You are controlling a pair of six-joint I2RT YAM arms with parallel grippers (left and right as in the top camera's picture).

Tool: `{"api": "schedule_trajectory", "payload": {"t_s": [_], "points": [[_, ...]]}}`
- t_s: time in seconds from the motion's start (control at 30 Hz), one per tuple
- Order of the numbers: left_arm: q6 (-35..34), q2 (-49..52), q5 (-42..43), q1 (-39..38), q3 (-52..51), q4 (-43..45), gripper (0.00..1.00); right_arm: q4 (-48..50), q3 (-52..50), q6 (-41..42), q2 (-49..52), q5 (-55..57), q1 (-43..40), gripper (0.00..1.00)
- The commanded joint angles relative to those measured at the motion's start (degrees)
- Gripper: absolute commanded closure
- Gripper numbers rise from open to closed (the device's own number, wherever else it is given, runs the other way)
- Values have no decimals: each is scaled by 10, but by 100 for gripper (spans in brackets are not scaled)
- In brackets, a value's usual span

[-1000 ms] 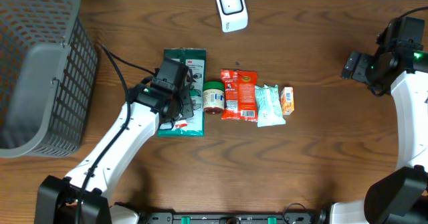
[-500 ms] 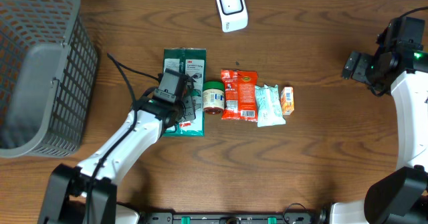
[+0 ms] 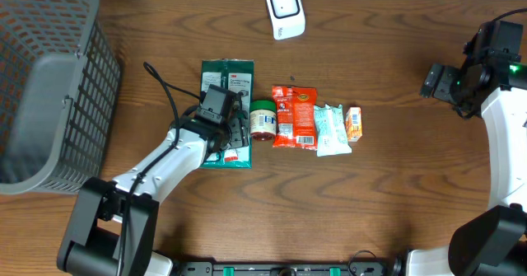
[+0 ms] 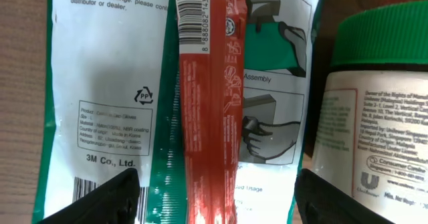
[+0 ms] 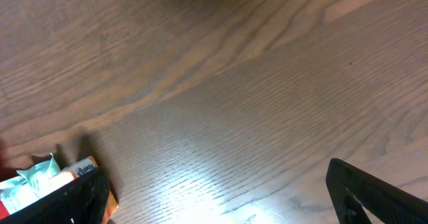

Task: Scan the item barcode
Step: 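Lower the Nescafe stick onto the glove pack's right edge, left gripper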

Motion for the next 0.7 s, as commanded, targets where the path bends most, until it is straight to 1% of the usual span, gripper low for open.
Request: {"api": "schedule_trajectory", "payload": {"t_s": [0.0,0.17,0.33,0.37,0.5,0.67], "points": [[14,-31,-5,4,39,-21,25,-1,5,0,-2,3,0,1],[14,-81,-9,21,49,-48,25,-1,5,0,-2,3,0,1],[14,-124,-54,79,49,-96,25,-1,5,0,-2,3,0,1],[14,-129,-55,94,49,-104,15,-1,5,0,-2,3,0,1],[14,-130,-55,130,49,-120,15,-1,5,0,-2,3,0,1],[14,-130,-55,144,49,-120,15,0,5,0,-2,3,0,1]]}}
